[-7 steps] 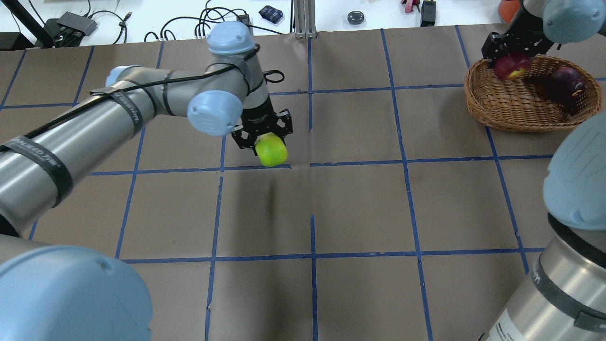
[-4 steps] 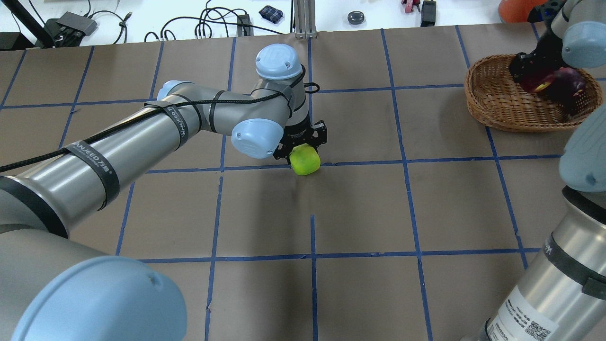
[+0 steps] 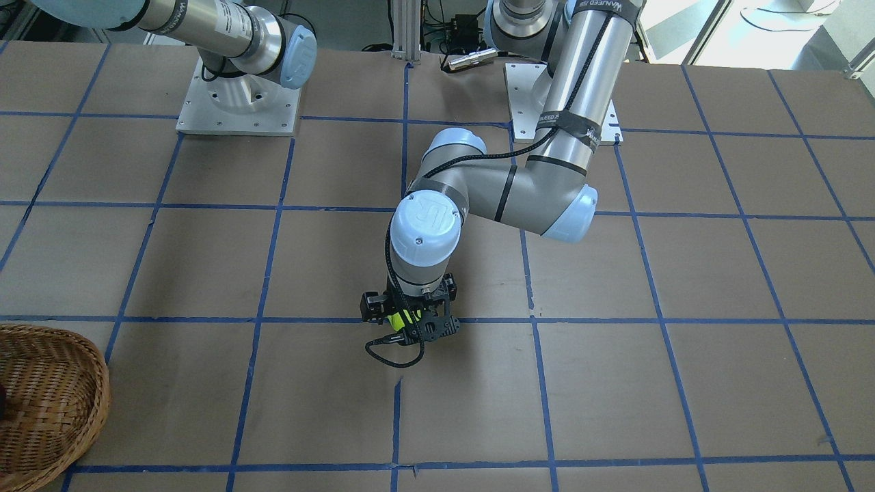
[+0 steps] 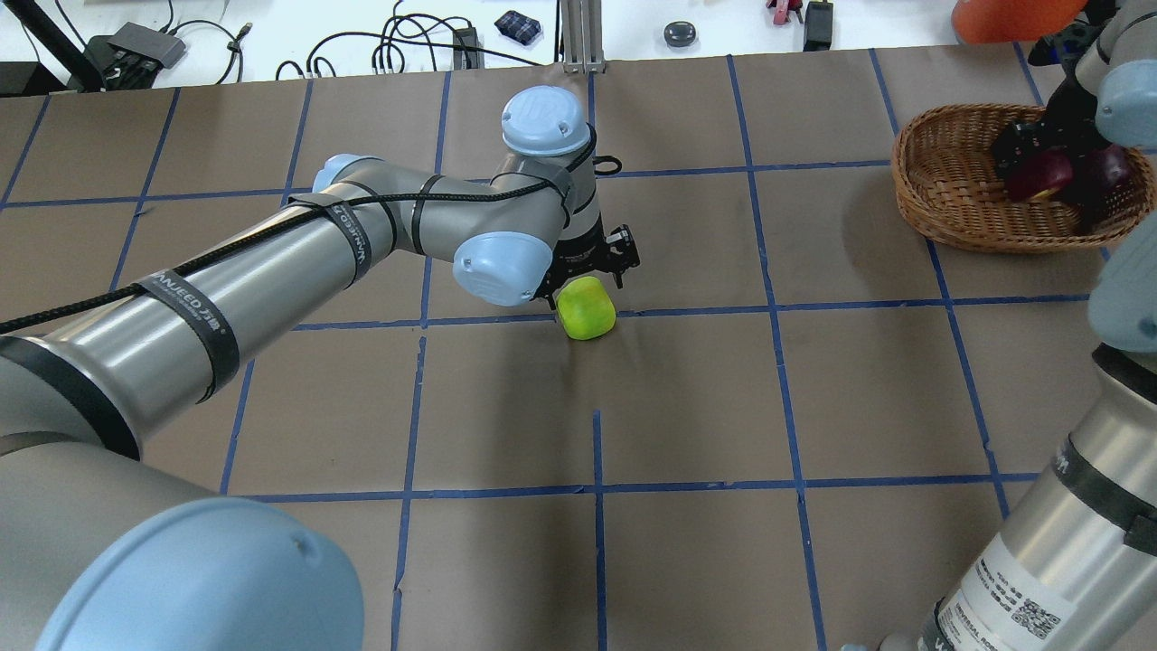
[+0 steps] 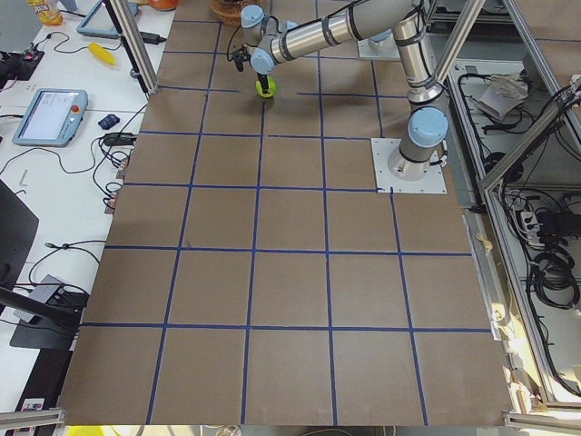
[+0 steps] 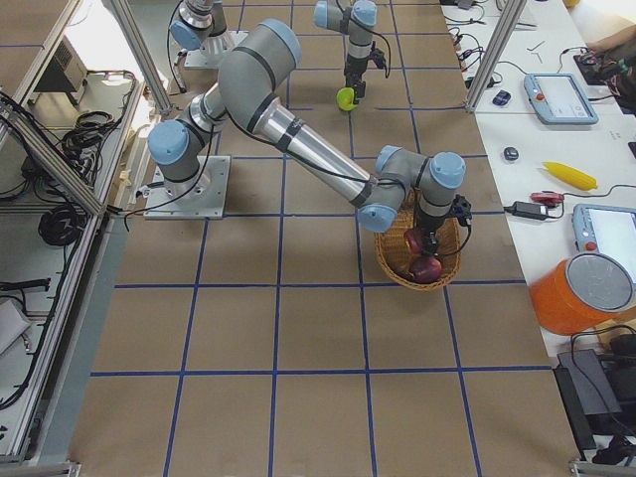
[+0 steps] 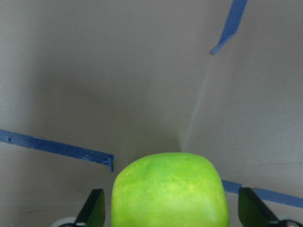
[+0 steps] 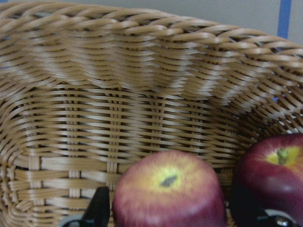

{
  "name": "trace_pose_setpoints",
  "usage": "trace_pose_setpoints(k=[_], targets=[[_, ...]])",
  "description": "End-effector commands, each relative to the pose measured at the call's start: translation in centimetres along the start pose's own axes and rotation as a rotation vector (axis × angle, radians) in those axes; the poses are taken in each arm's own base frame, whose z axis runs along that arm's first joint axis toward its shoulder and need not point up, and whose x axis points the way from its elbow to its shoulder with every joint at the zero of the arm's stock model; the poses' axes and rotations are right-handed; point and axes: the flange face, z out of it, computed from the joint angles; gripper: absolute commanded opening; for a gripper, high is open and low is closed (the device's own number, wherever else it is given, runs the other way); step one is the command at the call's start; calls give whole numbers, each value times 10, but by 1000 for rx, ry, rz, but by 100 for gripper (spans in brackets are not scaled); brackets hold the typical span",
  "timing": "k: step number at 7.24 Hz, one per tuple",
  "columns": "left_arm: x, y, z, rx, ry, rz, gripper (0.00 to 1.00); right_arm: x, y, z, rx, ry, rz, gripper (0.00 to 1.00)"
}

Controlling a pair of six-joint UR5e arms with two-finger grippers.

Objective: Put all apples into basket
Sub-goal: 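Lower and release the green apple at center while right drops red apple in basket, then withdraw the left gripper while the right gripper reaches toward the green apple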

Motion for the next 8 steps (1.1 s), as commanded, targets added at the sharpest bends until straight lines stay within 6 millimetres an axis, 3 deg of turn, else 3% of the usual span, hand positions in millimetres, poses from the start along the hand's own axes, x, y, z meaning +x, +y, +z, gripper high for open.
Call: trace_pose_setpoints(k=[1,2,3,4,5,6,8], targets=[[2,3,-65,77,56,46,100,-17,14,-56,-47,-33,0,100],[-5,15,-97,110,74,122,100,-36,25,-97,-61,-71,-11,100],[-16,29,-137,76,38,139,100,-76,33,-136,-83,-97,4,100],[-42,40,-175,37,8,227,100,-149,28,-158,-92,-128,97,100],[-75,35,-208,44,18,197,100,-231,18,-159,-97,-123,133,100],[-99,44,-227,40,11,164,100,-292,18,-157,-110,-122,80,100],[-150,45,-256,19,-63,144,100,-375,34,-136,-142,-120,38,100]])
